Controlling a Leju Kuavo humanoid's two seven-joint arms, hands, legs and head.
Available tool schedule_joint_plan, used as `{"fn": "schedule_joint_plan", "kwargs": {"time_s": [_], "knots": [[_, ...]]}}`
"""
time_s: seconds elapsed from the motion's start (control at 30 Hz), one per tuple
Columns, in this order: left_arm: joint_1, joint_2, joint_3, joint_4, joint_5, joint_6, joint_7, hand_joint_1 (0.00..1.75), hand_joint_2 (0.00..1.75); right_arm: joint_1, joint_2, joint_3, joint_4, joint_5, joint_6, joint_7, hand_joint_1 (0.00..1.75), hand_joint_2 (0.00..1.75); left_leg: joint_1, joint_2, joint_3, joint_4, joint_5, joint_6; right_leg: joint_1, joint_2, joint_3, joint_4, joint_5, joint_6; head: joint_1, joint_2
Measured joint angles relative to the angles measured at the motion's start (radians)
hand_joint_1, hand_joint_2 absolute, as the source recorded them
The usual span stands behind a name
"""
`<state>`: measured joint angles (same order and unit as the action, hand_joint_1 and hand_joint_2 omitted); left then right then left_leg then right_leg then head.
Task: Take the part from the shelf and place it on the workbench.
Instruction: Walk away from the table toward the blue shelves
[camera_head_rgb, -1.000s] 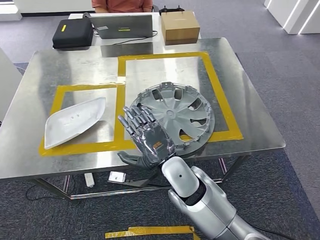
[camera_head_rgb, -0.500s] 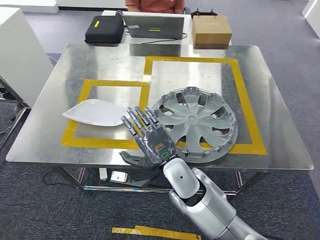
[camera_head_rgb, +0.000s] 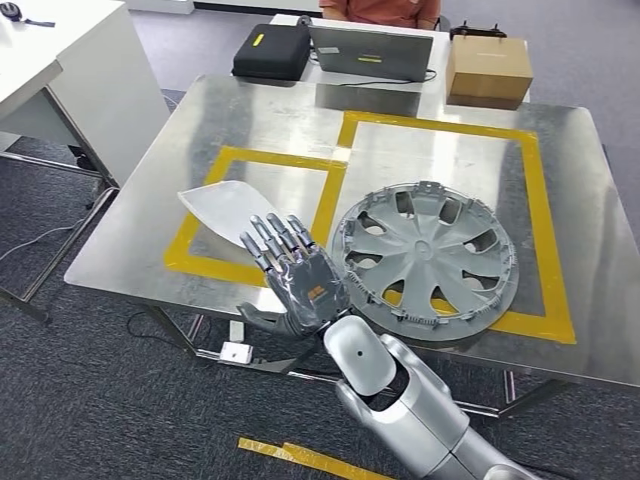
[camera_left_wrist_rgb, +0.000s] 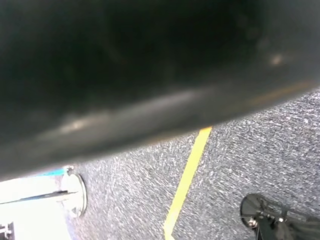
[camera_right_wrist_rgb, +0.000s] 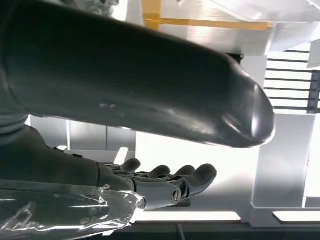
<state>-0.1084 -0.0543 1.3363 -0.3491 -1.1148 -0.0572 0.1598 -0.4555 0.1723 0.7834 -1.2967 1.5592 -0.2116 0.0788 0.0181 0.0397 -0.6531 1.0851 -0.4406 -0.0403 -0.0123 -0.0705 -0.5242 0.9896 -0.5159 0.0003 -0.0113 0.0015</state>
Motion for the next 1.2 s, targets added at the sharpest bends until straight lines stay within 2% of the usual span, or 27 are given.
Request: {"fn": "schedule_joint_plan", "kwargs": {"time_s": [0.03, 0.07, 0.1, 0.13, 0.17, 0.23, 0.3, 0.37, 0.4, 0.5, 0.57, 0.6, 0.63, 0.7, 0.73, 0.77, 0.8, 0.87, 0.9, 0.93, 0.97, 1.0, 1.03, 1.1, 1.13, 1.17, 1.2], "knots": [[-0.002, 0.0, 0.0, 0.0, 0.001, 0.0, 0.0, 0.0, 0.0, -0.001, 0.0, 0.0, 0.0, 0.0, 0.002, 0.0, 0.0, 0.0, -0.003, 0.019, 0.024, -0.047, 0.012, 0.005, 0.004, -0.01, 0.004, 0.001, -0.005, 0.006, 0.0, 0.0], [-0.004, 0.0, 0.0, 0.0, 0.001, 0.0, 0.0, 0.0, 0.0, -0.001, 0.0, 0.0, 0.0, 0.0, 0.003, 0.0, 0.0, 0.0, -0.007, 0.03, 0.036, -0.072, 0.013, 0.012, 0.008, -0.02, 0.006, 0.001, -0.009, 0.011, 0.0, 0.0], [-0.005, 0.0, 0.0, 0.0, 0.002, 0.0, 0.0, 0.0, 0.0, -0.001, 0.0, 0.0, 0.0, 0.0, 0.006, 0.0, 0.0, 0.0, -0.011, 0.029, 0.036, -0.077, 0.007, 0.019, 0.011, -0.03, 0.009, 0.001, -0.013, 0.016, 0.0, 0.0], [-0.004, 0.0, 0.0, 0.0, 0.003, 0.0, 0.001, 0.0, 0.0, -0.001, 0.0, 0.0, 0.0, 0.0, 0.008, 0.0, 0.0, 0.0, -0.011, 0.018, 0.035, -0.077, 0.006, 0.028, 0.012, -0.041, 0.012, 0.0, -0.016, 0.02, 0.001, 0.0], [-0.002, 0.0, 0.0, 0.0, 0.004, 0.0, 0.001, 0.0, 0.0, -0.001, 0.0, 0.0, -0.001, 0.0, 0.009, 0.0, 0.0, 0.0, -0.01, 0.006, 0.035, -0.078, 0.006, 0.035, 0.01, -0.039, 0.013, 0.002, -0.023, 0.026, 0.002, 0.0], [-0.001, 0.0, 0.0, 0.0, 0.005, 0.001, 0.003, 0.0, 0.0, 0.0, 0.0, -0.001, -0.002, 0.0, 0.01, 0.0, 0.0, 0.0, -0.007, -0.016, 0.037, -0.08, 0.006, 0.048, 0.005, 0.001, -0.01, 0.054, -0.059, 0.033, 0.005, 0.0], [-0.003, 0.0, 0.0, 0.0, 0.005, 0.001, 0.003, 0.0, 0.0, 0.004, -0.001, -0.001, -0.002, 0.0, 0.011, 0.0, 0.0, 0.0, -0.007, -0.04, 0.036, -0.081, 0.006, 0.056, 0.003, 0.052, -0.079, 0.186, -0.119, 0.034, 0.008, 0.0], [-0.004, 0.0, 0.0, 0.0, 0.005, 0.001, 0.003, 0.0, 0.0, 0.012, -0.003, -0.001, -0.002, 0.0, 0.011, 0.0, 0.0, 0.0, -0.01, -0.06, 0.036, -0.08, 0.005, 0.059, 0.003, 0.067, -0.142, 0.298, -0.157, 0.033, 0.009, 0.0], [-0.004, 0.0, 0.0, 0.0, 0.005, 0.001, 0.003, 0.0, 0.0, 0.014, -0.004, -0.001, -0.002, 0.0, 0.011, 0.0, 0.0, 0.0, -0.011, -0.066, 0.037, -0.08, 0.005, 0.06, 0.003, 0.068, -0.157, 0.323, -0.162, 0.032, 0.009, 0.0], [-0.004, 0.0, 0.0, 0.0, 0.005, 0.001, 0.004, 0.0, 0.0, 0.015, -0.004, -0.001, -0.002, 0.0, 0.011, 0.0, 0.0, 0.0, -0.011, -0.068, 0.037, -0.08, 0.004, 0.06, 0.003, 0.069, -0.162, 0.33, -0.161, 0.032, 0.009, 0.0], [-0.004, 0.0, 0.0, 0.0, 0.005, 0.001, 0.004, 0.0, 0.0, 0.016, -0.005, -0.001, -0.002, 0.0, 0.011, 0.0, 0.0, 0.0, -0.012, -0.076, 0.037, -0.08, 0.004, 0.06, 0.004, 0.069, -0.168, 0.329, -0.15, 0.03, 0.009, 0.0], [-0.003, 0.0, 0.0, 0.0, 0.005, 0.001, 0.004, 0.0, 0.0, 0.017, -0.005, -0.001, -0.002, 0.0, 0.011, 0.0, 0.0, 0.0, -0.013, -0.092, 0.039, -0.079, 0.004, 0.059, 0.004, 0.079, -0.147, 0.265, -0.104, 0.024, 0.009, 0.0], [-0.003, -0.004, -0.001, 0.0, 0.004, 0.002, 0.006, 0.0, 0.0, 0.024, -0.008, -0.001, -0.004, 0.0, 0.008, 0.002, 0.0, 0.0, -0.012, -0.115, 0.038, -0.079, 0.005, 0.054, 0.005, 0.098, -0.117, 0.187, -0.059, 0.016, 0.008, 0.0], [0.003, -0.015, -0.003, 0.0, 0.001, 0.007, 0.013, 0.0, 0.0, 0.05, -0.02, -0.003, -0.019, 0.0, 0.0, 0.009, 0.0, 0.0, -0.008, -0.164, 0.036, -0.08, 0.008, 0.038, 0.007, 0.128, -0.051, 0.034, 0.02, 0.001, 0.006, 0.0], [0.007, -0.021, -0.005, 0.0, -0.002, 0.01, 0.017, 0.0, 0.0, 0.067, -0.027, -0.004, -0.03, 0.0, -0.005, 0.012, 0.0, 0.0, -0.005, -0.172, 0.033, -0.079, 0.007, 0.029, 0.005, 0.127, -0.039, 0.016, 0.02, -0.003, 0.006, 0.0], [0.011, -0.026, -0.006, 0.0, -0.004, 0.012, 0.02, 0.0, 0.0, 0.081, -0.033, -0.005, -0.041, 0.0, -0.009, 0.012, 0.0, 0.0, -0.006, -0.158, 0.03, -0.07, 0.0, 0.025, 0.003, 0.116, -0.033, 0.01, 0.023, -0.008, 0.003, 0.0], [0.013, -0.03, -0.007, 0.0, -0.004, 0.013, 0.022, 0.0, 0.0, 0.091, -0.038, -0.006, -0.05, 0.0, -0.012, 0.012, 0.0, 0.0, -0.008, -0.133, 0.018, -0.045, -0.017, 0.021, 0.001, 0.104, -0.028, 0.004, 0.025, -0.012, -0.002, 0.0], [0.012, -0.038, -0.012, 0.0, -0.005, 0.014, 0.024, 0.0, 0.0, 0.107, -0.047, -0.008, -0.06, 0.0, -0.015, 0.012, 0.0, 0.0, -0.008, -0.074, -0.035, 0.065, -0.075, 0.014, 0.001, 0.076, -0.021, -0.002, 0.024, -0.02, -0.009, 0.0], [0.01, -0.04, -0.014, 0.0, -0.005, 0.014, 0.024, 0.0, 0.0, 0.113, -0.052, -0.009, -0.062, 0.0, -0.015, 0.012, 0.0, 0.0, -0.005, -0.059, -0.068, 0.13, -0.102, 0.009, 0.002, 0.061, -0.02, -0.002, 0.022, -0.02, -0.01, 0.0], [0.01, -0.041, -0.016, 0.0, -0.005, 0.014, 0.024, 0.0, 0.0, 0.119, -0.057, -0.01, -0.064, 0.0, -0.014, 0.012, 0.0, 0.0, -0.002, -0.052, -0.092, 0.177, -0.115, 0.005, 0.003, 0.046, -0.019, -0.002, 0.02, -0.021, -0.01, 0.0], [0.011, -0.042, -0.018, 0.0, -0.005, 0.015, 0.025, 0.0, 0.0, 0.124, -0.061, -0.01, -0.065, 0.0, -0.014, 0.012, 0.0, 0.0, 0.001, -0.048, -0.098, 0.191, -0.11, 0.002, 0.003, 0.033, -0.018, -0.002, 0.018, -0.02, -0.01, 0.0], [0.012, -0.042, -0.02, 0.0, -0.005, 0.015, 0.025, 0.0, 0.0, 0.127, -0.064, -0.01, -0.067, 0.0, -0.014, 0.012, 0.0, 0.0, 0.003, -0.043, -0.083, 0.164, -0.087, 0.0, 0.003, 0.02, -0.016, -0.002, 0.016, -0.018, -0.01, 0.0], [0.014, -0.042, -0.021, 0.0, -0.005, 0.015, 0.025, 0.0, 0.0, 0.129, -0.066, -0.01, -0.07, 0.0, -0.014, 0.012, 0.0, 0.0, 0.004, -0.032, -0.049, 0.104, -0.053, 0.0, 0.003, 0.008, -0.013, -0.002, 0.013, -0.015, -0.01, 0.0], [0.011, -0.043, -0.023, 0.0, -0.006, 0.015, 0.025, 0.0, 0.0, 0.129, -0.069, -0.01, -0.075, 0.0, -0.014, 0.012, 0.0, 0.0, -0.002, 0.021, 0.024, -0.028, -0.005, 0.006, 0.009, -0.013, -0.005, 0.0, 0.005, -0.004, -0.01, 0.0], [0.009, -0.043, -0.024, 0.0, -0.006, 0.015, 0.025, 0.0, 0.0, 0.129, -0.071, -0.01, -0.078, 0.0, -0.014, 0.012, 0.0, 0.0, -0.006, 0.04, 0.044, -0.066, 0.002, 0.012, 0.013, -0.024, -0.002, 0.0, 0.001, 0.001, -0.009, 0.0], [0.007, -0.045, -0.024, 0.0, -0.006, 0.015, 0.025, 0.0, 0.0, 0.129, -0.072, -0.01, -0.08, 0.0, -0.014, 0.012, 0.0, 0.0, -0.01, 0.048, 0.05, -0.082, 0.0, 0.018, 0.017, -0.035, 0.001, 0.0, -0.003, 0.006, -0.007, 0.0], [0.007, -0.045, -0.025, 0.0, -0.006, 0.015, 0.025, 0.0, 0.0, 0.129, -0.073, -0.011, -0.082, 0.0, -0.014, 0.012, 0.0, 0.0, -0.012, 0.035, 0.049, -0.083, 0.0, 0.025, 0.018, -0.046, 0.005, -0.001, -0.006, 0.011, -0.006, 0.0]]}}
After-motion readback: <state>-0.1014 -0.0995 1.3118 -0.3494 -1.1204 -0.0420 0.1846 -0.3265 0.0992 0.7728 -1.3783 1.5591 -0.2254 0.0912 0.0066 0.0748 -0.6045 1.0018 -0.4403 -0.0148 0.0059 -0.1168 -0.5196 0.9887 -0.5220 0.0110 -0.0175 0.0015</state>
